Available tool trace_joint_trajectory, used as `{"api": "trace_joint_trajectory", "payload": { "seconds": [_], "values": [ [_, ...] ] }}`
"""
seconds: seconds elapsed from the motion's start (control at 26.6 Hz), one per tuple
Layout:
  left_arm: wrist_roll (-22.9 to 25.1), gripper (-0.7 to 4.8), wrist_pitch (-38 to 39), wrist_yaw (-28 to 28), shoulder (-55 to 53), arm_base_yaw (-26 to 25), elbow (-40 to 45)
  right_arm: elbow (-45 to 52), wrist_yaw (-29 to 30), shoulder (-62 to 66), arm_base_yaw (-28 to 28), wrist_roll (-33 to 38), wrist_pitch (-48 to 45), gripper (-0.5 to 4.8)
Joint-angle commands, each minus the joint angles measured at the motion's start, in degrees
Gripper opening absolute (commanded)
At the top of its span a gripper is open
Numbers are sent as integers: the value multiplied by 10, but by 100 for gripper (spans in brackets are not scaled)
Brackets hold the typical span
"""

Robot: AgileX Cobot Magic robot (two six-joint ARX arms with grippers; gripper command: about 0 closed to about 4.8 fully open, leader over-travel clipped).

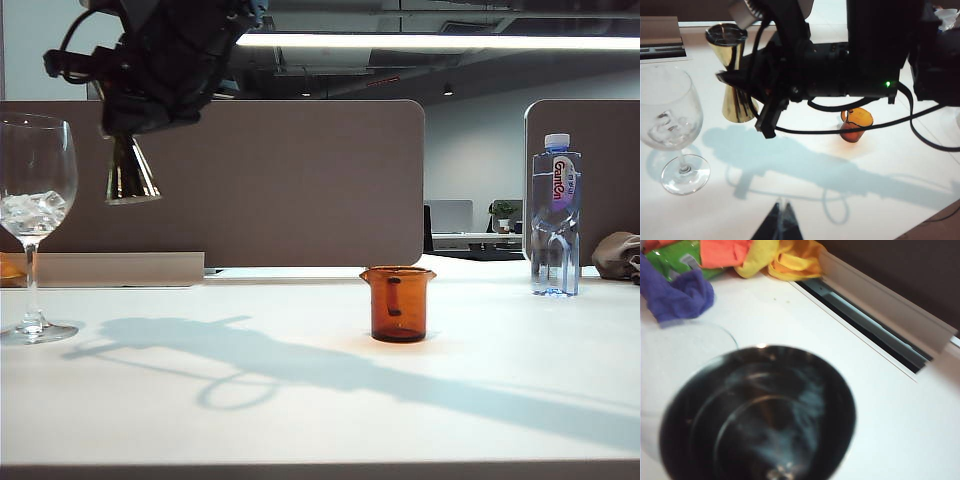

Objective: Pick up the small amber measuring cup and pour the water in it into the jigger, then pick up the jigger and pour the water in it into the wine glass.

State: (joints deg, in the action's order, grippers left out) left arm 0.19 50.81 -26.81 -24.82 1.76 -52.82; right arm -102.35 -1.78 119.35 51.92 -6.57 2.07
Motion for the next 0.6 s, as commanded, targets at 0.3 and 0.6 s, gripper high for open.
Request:
{"api": "trace_joint_trajectory", "payload": {
  "seconds": [0.3,0.6],
  "values": [
    [0,-2,-7,-2,0,0,-2,-58,5,14,-7,-1,17,-1],
    [0,-2,-7,-2,0,0,-2,-68,4,16,-11,-11,33,-1]
  ]
}}
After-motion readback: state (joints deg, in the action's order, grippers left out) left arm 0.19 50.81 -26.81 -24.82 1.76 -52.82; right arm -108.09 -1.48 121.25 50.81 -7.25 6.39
